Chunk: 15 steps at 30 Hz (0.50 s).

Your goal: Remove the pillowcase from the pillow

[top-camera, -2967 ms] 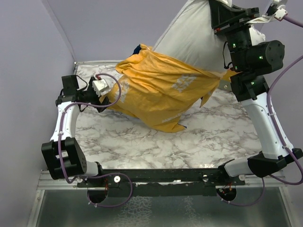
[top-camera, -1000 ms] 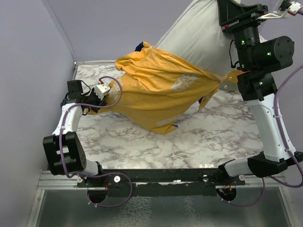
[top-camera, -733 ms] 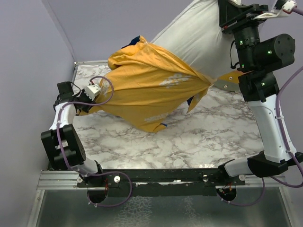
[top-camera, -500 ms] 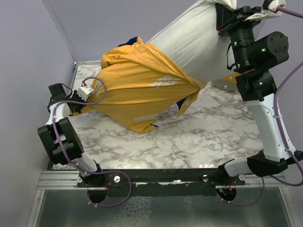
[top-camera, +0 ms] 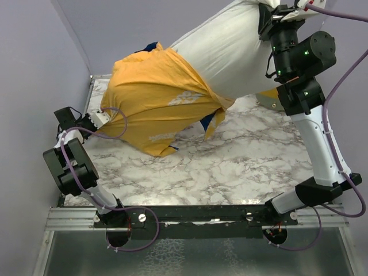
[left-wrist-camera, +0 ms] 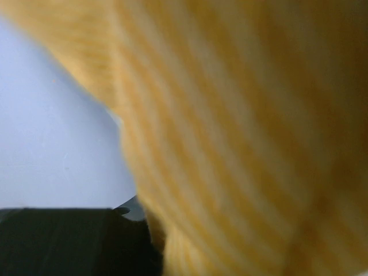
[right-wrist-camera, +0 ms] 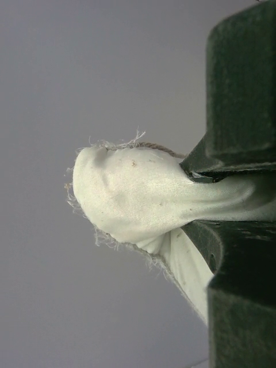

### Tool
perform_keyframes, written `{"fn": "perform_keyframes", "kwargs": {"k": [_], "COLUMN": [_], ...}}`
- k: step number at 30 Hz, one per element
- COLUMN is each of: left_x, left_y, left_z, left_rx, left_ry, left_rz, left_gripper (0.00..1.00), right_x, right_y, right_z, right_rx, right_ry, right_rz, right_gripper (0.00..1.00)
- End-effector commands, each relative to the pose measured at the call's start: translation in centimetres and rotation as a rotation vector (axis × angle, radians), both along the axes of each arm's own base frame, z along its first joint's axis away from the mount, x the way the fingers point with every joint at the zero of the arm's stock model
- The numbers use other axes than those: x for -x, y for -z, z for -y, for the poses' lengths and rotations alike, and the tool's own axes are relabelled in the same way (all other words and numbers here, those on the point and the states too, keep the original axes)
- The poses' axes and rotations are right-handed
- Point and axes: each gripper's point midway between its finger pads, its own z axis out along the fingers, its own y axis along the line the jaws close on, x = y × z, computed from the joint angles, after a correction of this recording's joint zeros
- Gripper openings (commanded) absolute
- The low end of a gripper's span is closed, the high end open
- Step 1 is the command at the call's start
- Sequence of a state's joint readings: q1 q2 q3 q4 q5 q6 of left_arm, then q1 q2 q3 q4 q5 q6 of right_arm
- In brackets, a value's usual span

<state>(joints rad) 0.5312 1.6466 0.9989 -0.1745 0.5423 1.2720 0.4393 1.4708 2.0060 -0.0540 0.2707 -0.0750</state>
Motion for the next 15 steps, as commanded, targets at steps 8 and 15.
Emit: {"fn": "perform_keyframes", "kwargs": {"k": [8,15], "left_x": [3.1,2.7], "left_y": [1.1,1.0], "left_z": [-14.6,-16.7], "left_rx": [-0.7,-0.779], "left_ry": [-0.207,-0.24], "left_rz": [-0.07,-0.089], "left_gripper": [0.0,0.0], "right_x": [22.2,25.1], "right_y": [-18.3,-17.9], "right_z": [17.0,19.2], "right_rx": [-0.447,-0.481], "right_ry": [0.397,0.511], "right_rz": [0.74,0.786], "right_gripper": [0.01,0.01]}}
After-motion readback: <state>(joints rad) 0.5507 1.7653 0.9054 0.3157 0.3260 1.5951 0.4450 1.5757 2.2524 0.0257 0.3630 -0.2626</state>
